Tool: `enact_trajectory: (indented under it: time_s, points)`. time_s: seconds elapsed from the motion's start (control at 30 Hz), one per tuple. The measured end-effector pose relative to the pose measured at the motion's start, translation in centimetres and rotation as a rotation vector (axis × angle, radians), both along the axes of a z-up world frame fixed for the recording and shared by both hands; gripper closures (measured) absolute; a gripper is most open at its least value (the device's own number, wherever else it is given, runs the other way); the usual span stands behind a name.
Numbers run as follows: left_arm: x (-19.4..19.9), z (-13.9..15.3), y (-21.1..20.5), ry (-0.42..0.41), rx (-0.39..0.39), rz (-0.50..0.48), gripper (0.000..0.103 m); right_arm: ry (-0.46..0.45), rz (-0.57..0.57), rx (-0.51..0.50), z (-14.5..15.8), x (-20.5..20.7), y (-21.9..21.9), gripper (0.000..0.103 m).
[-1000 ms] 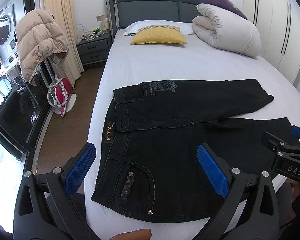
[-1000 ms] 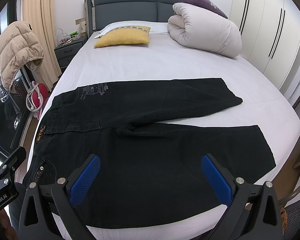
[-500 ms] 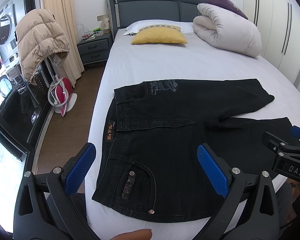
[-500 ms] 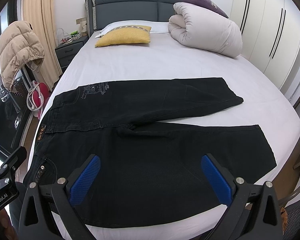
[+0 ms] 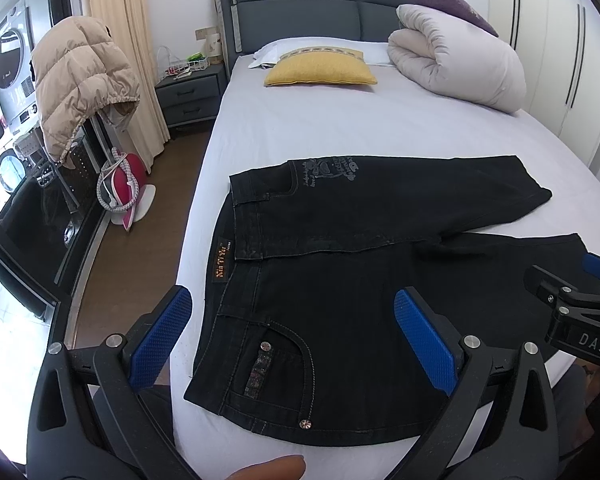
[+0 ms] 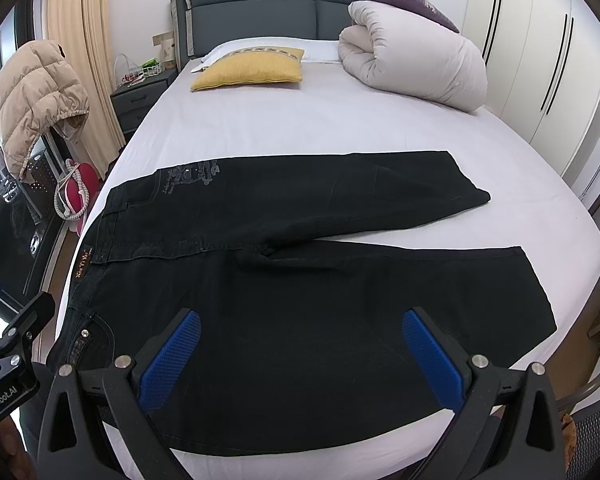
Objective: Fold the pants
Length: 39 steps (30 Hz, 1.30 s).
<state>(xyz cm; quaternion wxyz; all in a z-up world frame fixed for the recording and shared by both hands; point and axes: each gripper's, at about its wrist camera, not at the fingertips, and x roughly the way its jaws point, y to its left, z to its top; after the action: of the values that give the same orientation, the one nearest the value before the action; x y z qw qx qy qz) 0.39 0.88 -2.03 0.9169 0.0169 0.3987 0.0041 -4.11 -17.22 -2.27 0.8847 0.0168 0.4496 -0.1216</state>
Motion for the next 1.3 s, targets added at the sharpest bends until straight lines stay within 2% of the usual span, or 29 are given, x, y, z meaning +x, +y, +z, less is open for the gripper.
enact_trajectory:
  time_s: [0.2,0.27,0.33,0.4,0.47,0.53,0.6,0.63,0.7,0.73,0.77,0.8,0.87,1.0,1.07,1.13,1.23,1.3]
  points:
    - [0.4,-0.4,0.0,-0.046,0.020,-0.018,0.000,0.010,0.012,0.026,-0.4,0.4,-0.4,0.000]
    - [0.6,-0.4,0.3,-0.061,-0.003,-0.043,0.000,0.010,0.025,0.046,-0.5,0.5,-0.6,0.000]
    - [1.4,-0.7,0.7,-0.028,-0.046,-0.079,0.000,0.006,0.044,0.073,-0.6,0.8,-1.0,0.000]
    - [2.7,-1.3,0.9,0.019,-0.046,-0.100,0.000,0.000,0.069,0.122,-0.6,1.4,-1.7,0.000]
    - [3.7,-2.0,0.9,0.028,-0.005,-0.120,0.000,-0.016,0.092,0.177,-0.6,1.9,-2.5,0.000]
    - [4.4,-2.3,0.6,-0.022,0.075,-0.141,0.000,-0.040,0.116,0.226,-0.4,2.7,-3.4,0.000]
    - [4.7,-2.3,0.7,-0.084,0.116,-0.132,0.000,-0.057,0.128,0.239,-0.1,3.8,-4.5,0.000]
    - [5.3,-2.4,0.8,-0.081,0.146,-0.119,0.000,-0.062,0.131,0.241,0.0,4.4,-5.0,0.000]
    - [7.1,-3.1,1.2,-0.008,0.160,-0.085,0.000,-0.068,0.144,0.249,0.1,5.9,-6.2,0.000]
    - [8.8,-3.6,2.1,0.062,0.129,-0.051,0.000,-0.068,0.152,0.249,0.1,6.6,-6.7,0.000]
    - [9.9,-3.9,2.6,0.096,0.117,-0.034,0.000,-0.067,0.172,0.246,0.1,7.6,-7.3,0.000]
    - [11.1,-4.0,3.0,0.113,0.118,-0.022,0.000,-0.065,0.194,0.245,0.2,8.4,-7.6,0.000]
    - [13.7,-4.0,3.7,0.069,0.157,-0.022,0.000,-0.067,0.249,0.240,0.3,10.1,-8.3,0.001]
    - [20.5,-4.6,4.0,0.066,0.201,-0.172,0.000,-0.014,0.367,0.208,-0.1,14.2,-9.1,0.005]
    - [24.3,-5.2,3.8,0.074,0.197,-0.300,0.000,0.009,0.444,0.199,-0.4,16.2,-9.2,0.008]
    - [27.8,-6.2,3.9,0.112,0.177,-0.392,0.000,0.027,0.505,0.181,-0.9,18.2,-9.4,0.014]
    - [33.9,-8.8,4.1,0.251,0.143,-0.497,0.001,0.067,0.574,0.156,-1.9,20.9,-9.4,0.028]
    - [35.7,-10.1,4.0,0.297,0.132,-0.545,0.002,0.084,0.628,0.135,-2.6,22.2,-9.1,0.033]
